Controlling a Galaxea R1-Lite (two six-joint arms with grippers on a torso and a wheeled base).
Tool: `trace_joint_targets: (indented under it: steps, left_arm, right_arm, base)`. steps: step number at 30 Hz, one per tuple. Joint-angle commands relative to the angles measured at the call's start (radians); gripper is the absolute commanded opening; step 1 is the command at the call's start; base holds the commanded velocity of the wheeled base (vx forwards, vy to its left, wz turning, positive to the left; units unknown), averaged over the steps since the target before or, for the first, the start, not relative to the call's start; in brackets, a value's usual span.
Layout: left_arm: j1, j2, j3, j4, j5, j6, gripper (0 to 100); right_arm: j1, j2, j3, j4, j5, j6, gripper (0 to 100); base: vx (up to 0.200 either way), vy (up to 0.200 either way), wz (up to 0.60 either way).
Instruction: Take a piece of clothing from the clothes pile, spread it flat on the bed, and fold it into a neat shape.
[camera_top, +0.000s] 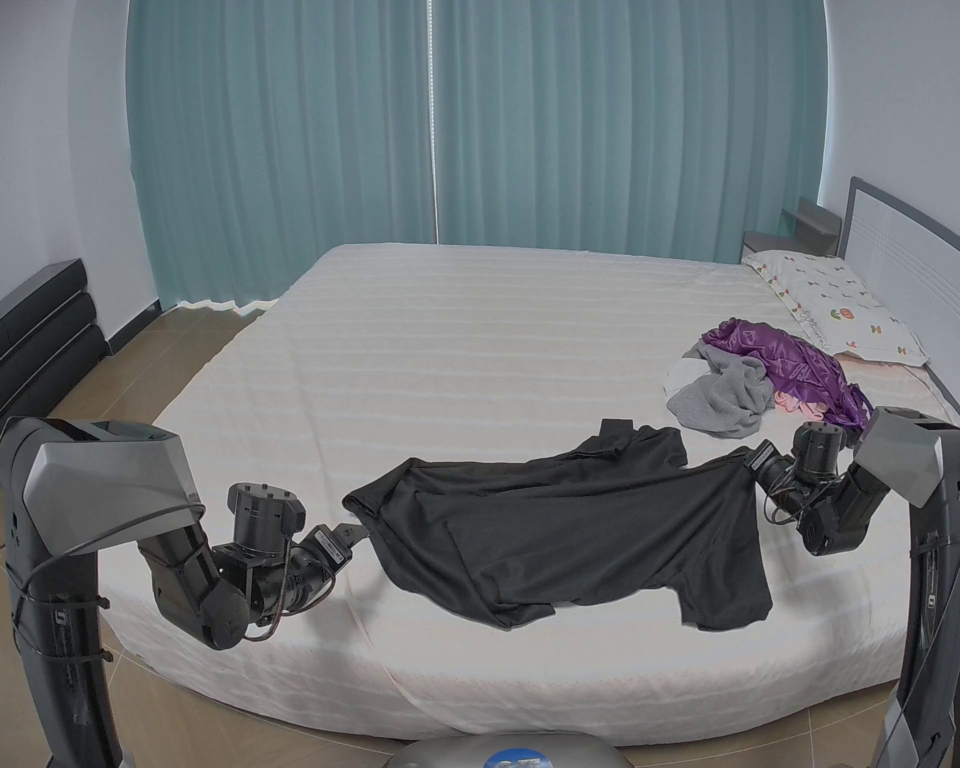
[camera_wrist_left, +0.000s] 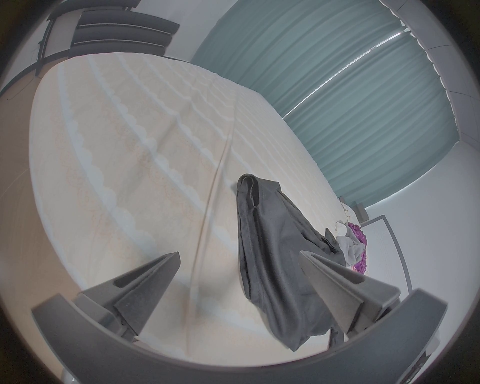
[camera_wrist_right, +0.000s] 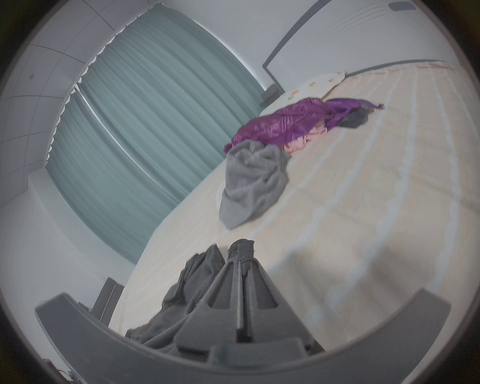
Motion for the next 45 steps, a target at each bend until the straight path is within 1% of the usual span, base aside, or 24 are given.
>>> trace_joint_targets:
  steps: [1, 2, 5, 8, 10, 14, 15, 17, 18, 21, 26, 27, 30, 32, 36, 38, 39, 40, 42, 44, 45]
  left_arm:
    - [0.002, 0.038, -0.044, -0.002, 0.012, 0.005, 100]
    - [0.002, 0.038, -0.044, -0.002, 0.012, 0.005, 100]
    - [0.005, 0.044, -0.07, 0.002, 0.012, 0.038, 100]
    - [0.003, 0.059, -0.087, 0.002, 0.015, 0.074, 100]
    - [-0.001, 0.068, -0.104, 0.005, 0.015, 0.087, 100]
    - [-0.007, 0.082, -0.138, 0.012, 0.015, 0.114, 100]
    - [-0.017, 0.085, -0.153, 0.029, 0.013, 0.137, 100]
    - [-0.029, 0.087, -0.173, 0.057, 0.013, 0.153, 100]
    - [-0.029, 0.087, -0.176, 0.06, 0.013, 0.153, 100]
    - [-0.063, 0.087, -0.211, 0.115, 0.013, 0.156, 100]
    - [-0.101, 0.094, -0.227, 0.127, 0.013, 0.157, 100]
    - [-0.106, 0.094, -0.227, 0.127, 0.013, 0.157, 100]
    - [-0.11, 0.094, -0.222, 0.127, 0.015, 0.157, 100]
    - [-0.112, 0.093, -0.216, 0.127, 0.015, 0.157, 100]
    - [-0.11, 0.087, -0.195, 0.126, 0.02, 0.154, 100]
    - [-0.107, 0.076, -0.176, 0.123, 0.02, 0.153, 100]
    - [-0.107, 0.076, -0.176, 0.123, 0.02, 0.153, 100]
    - [-0.106, 0.061, -0.153, 0.121, 0.02, 0.151, 100]
    - [-0.104, 0.035, -0.124, 0.121, 0.018, 0.145, 100]
    - [-0.104, 0.013, -0.098, 0.121, 0.018, 0.133, 100]
    - [-0.106, -0.004, -0.072, 0.12, 0.02, 0.116, 100]
  right_arm:
    - [-0.025, 0.059, -0.092, 0.002, -0.028, -0.003, 0]
    - [-0.025, 0.059, -0.092, 0.002, -0.028, -0.003, 0]
    - [-0.025, 0.091, -0.16, 0.003, -0.065, -0.001, 0]
    - [-0.028, 0.117, -0.238, 0.002, -0.119, -0.001, 0]
    - [-0.028, 0.129, -0.265, 0.003, -0.137, -0.001, 0]
    - [-0.028, 0.148, -0.292, 0.002, -0.143, -0.001, 0]
    - [-0.028, 0.155, -0.293, 0.002, -0.142, -0.003, 0]
    - [-0.028, 0.155, -0.29, 0.002, -0.142, -0.004, 0]
    - [-0.028, 0.158, -0.282, 0.002, -0.14, -0.004, 0]
    - [-0.026, 0.161, -0.273, 0.0, -0.14, -0.004, 0]
    - [-0.023, 0.152, -0.229, -0.006, -0.117, -0.007, 0]
    - [-0.022, 0.152, -0.221, -0.006, -0.105, -0.007, 100]
    - [-0.017, 0.134, -0.167, -0.02, -0.074, -0.007, 100]
    - [-0.017, 0.114, -0.14, -0.037, -0.066, -0.007, 100]
    - [-0.026, 0.016, 0.017, -0.092, -0.011, -0.006, 100]
    - [-0.031, -0.027, 0.086, -0.113, -0.005, -0.006, 100]
    - [-0.031, -0.027, 0.086, -0.113, -0.005, -0.006, 100]
    - [-0.043, -0.073, 0.149, -0.146, -0.004, -0.003, 100]
    - [-0.054, -0.129, 0.218, -0.167, 0.003, 0.002, 100]
    - [-0.055, -0.165, 0.278, -0.173, 0.009, 0.004, 100]
    - [-0.054, -0.194, 0.342, -0.175, 0.012, 0.005, 100]
  base:
    - [0.0, 0.0, 0.0]
    - [0.0, 0.0, 0.0]
    - [0.0, 0.0, 0.0]
    - [0.0, 0.0, 0.0]
    - [0.0, 0.0, 0.0]
    - [0.0, 0.0, 0.0]
    - [0.0, 0.0, 0.0]
    - [0.0, 0.0, 0.0]
    - [0.0, 0.0, 0.0]
    - [0.0, 0.0, 0.0]
    - [0.0, 0.0, 0.0]
    - [0.0, 0.0, 0.0]
    - [0.0, 0.0, 0.0]
    - [0.0, 0.0, 0.0]
    - [0.0, 0.0, 0.0]
    - [0.0, 0.0, 0.0]
    - [0.0, 0.0, 0.0]
    - [0.0, 0.0, 0.0]
    - [0.0, 0.0, 0.0]
    - [0.0, 0.0, 0.0]
    - [0.0, 0.0, 0.0]
